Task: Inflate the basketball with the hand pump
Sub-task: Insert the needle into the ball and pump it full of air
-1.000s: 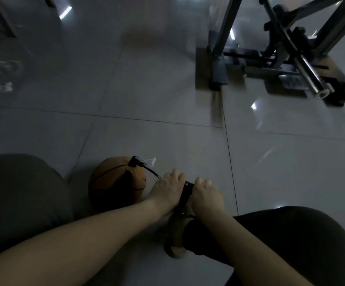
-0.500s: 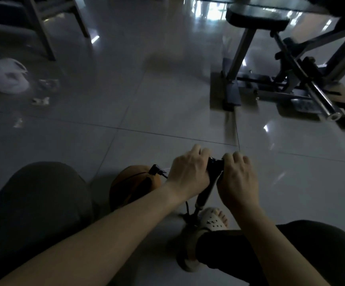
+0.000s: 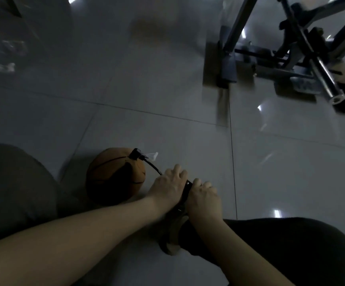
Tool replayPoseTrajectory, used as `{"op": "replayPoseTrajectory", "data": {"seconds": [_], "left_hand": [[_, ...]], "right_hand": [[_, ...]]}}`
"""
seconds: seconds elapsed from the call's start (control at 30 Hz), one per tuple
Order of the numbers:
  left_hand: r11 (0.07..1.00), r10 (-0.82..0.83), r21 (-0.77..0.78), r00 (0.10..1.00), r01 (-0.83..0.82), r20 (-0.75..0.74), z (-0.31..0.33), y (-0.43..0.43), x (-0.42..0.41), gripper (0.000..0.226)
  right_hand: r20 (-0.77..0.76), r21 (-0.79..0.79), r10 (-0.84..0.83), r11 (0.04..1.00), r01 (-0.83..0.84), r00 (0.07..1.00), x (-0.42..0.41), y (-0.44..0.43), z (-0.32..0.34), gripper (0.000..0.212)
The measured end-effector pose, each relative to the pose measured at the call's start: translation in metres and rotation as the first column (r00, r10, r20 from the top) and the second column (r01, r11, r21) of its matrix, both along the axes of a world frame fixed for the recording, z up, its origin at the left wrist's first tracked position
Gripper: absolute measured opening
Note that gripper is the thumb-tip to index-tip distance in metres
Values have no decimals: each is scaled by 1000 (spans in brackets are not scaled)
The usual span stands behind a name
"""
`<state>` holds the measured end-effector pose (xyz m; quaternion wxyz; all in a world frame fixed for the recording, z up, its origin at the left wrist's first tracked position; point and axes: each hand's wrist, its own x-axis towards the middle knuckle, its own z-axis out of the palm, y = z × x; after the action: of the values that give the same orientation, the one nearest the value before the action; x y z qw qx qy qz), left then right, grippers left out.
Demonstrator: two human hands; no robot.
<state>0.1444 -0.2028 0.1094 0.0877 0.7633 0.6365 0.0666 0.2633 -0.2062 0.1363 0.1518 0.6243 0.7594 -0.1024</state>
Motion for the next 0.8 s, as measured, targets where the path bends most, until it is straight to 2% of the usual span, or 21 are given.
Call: {"op": "replayPoseTrajectory", "data": {"seconds": [0.23,0.4,0.5,0.6,0.73,0.8], "left_hand": [[996,21,-82,1000,-19,21,-4,15,-1,11],[971,-109,-208,993,114,38,30,11,5,14],[988,-113,-106,993,117,45,71,23,10,13],[996,-69,59,996,66,49,118,40,9,10],[971,-78,232,990,49,118,136,39,8,9],[974,-120,208,986,93,117,113,23,6,17]], "right_hand": [[-131,2,-4,1000,5,991,2,16,-3,16],[-117,1,8,1000,-8,993,18,5,22,22],[-177,168,-16,985,46,984,27,11,57,17],[-233,358,52,933,36,971,32,28,105,14],[-197,463,140,886,-34,970,34,35,121,16],[-121,421,113,906,-52,986,30,19,99,19]]}}
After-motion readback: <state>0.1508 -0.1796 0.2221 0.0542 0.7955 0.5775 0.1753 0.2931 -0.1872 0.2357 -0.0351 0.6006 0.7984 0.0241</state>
